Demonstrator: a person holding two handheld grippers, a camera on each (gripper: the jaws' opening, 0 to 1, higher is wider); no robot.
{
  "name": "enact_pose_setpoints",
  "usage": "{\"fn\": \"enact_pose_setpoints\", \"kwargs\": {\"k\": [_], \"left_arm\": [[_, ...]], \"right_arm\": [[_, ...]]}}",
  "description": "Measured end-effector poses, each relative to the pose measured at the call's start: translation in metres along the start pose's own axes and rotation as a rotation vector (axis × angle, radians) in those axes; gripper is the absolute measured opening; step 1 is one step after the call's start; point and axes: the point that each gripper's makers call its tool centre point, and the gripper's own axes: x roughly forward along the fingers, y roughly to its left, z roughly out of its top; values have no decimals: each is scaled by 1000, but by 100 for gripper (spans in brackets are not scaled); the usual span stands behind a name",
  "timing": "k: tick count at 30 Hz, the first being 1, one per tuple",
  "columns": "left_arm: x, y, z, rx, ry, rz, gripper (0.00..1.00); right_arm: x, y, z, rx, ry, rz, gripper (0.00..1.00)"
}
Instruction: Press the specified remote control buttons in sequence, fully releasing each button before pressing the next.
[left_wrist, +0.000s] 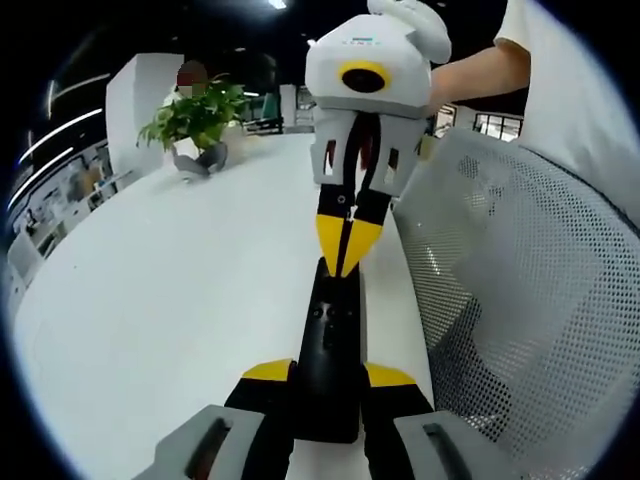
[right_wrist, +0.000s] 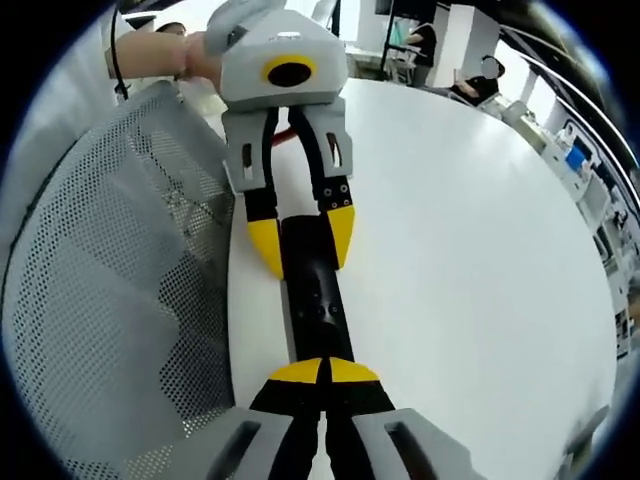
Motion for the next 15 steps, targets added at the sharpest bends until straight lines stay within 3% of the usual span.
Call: {"fn": "enact_pose_setpoints", "kwargs": {"k": [7, 12, 15], "left_arm": [[1, 0, 0, 17, 13, -8, 24], [1, 0, 0, 23, 28, -11, 24], [1, 0, 1, 24, 34, -11, 24]], "right_arm": [[1, -1, 0, 37, 13, 4, 0], [-1, -3, 2, 176, -140, -28, 0], [-2, -2, 2, 173, -161, -49, 0]]}}
